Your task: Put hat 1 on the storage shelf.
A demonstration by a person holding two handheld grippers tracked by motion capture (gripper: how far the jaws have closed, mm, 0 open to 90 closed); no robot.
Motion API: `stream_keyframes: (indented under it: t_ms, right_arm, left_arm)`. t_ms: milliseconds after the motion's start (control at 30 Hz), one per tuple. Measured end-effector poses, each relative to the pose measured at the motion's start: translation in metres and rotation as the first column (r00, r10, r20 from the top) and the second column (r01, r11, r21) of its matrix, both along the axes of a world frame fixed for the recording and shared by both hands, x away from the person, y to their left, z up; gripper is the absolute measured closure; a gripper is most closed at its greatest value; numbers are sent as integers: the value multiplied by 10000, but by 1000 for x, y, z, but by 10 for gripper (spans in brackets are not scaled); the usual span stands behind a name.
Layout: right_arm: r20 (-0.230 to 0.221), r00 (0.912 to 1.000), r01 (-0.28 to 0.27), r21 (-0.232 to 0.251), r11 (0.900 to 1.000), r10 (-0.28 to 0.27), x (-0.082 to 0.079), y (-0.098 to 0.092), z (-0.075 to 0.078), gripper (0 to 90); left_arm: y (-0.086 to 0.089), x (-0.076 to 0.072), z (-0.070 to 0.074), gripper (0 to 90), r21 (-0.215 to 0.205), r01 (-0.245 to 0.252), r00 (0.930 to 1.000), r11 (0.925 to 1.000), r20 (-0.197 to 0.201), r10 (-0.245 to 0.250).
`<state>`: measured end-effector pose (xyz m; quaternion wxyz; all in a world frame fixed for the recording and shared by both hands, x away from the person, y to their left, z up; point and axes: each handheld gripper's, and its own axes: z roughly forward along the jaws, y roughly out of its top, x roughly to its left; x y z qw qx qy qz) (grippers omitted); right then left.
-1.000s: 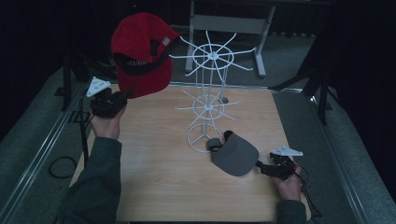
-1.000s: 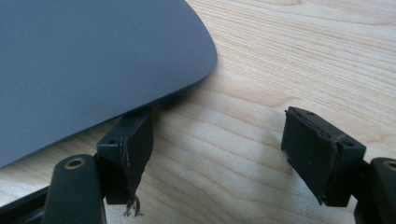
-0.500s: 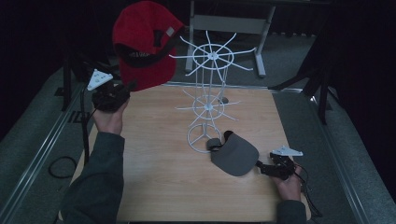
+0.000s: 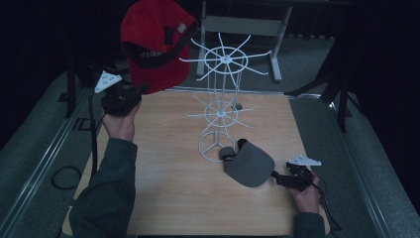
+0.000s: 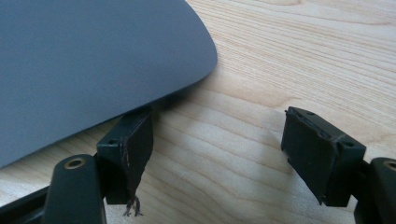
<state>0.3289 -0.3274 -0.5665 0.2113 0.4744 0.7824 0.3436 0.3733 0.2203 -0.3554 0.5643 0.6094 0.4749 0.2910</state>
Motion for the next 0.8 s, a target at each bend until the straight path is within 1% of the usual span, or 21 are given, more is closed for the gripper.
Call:
stream_keyframes:
  t_ms: [100,133,267,533,633,800]
  right_arm:
    - [4,10000,-4,-2,10000,4,0,0,0,252]
    - [2,10000,-3,1,10000,3,0,0,0,252]
    - [1,10000,-2,1,10000,2,0,0,0,252]
    - [-3,10000,0,5,10000,0,0,0,0,252]
    - [0,10000,-2,4,10000,2,0,0,0,253]
    - [-1,10000,0,3,10000,0,0,0,0,252]
  left_arm:
    - [-3,1,5,858,42,48,10000,10000,86,-48]
    - [-5,1,7,858,-10,87,9999,10000,120,-87]
    - [-9,2,11,858,11,128,9998,9999,154,-129]
    - [-16,4,16,858,-6,252,9993,9997,259,-252]
    - [-17,5,17,858,-102,231,9994,9997,264,-228]
    - [-19,7,20,858,-85,233,9993,9997,306,-231]
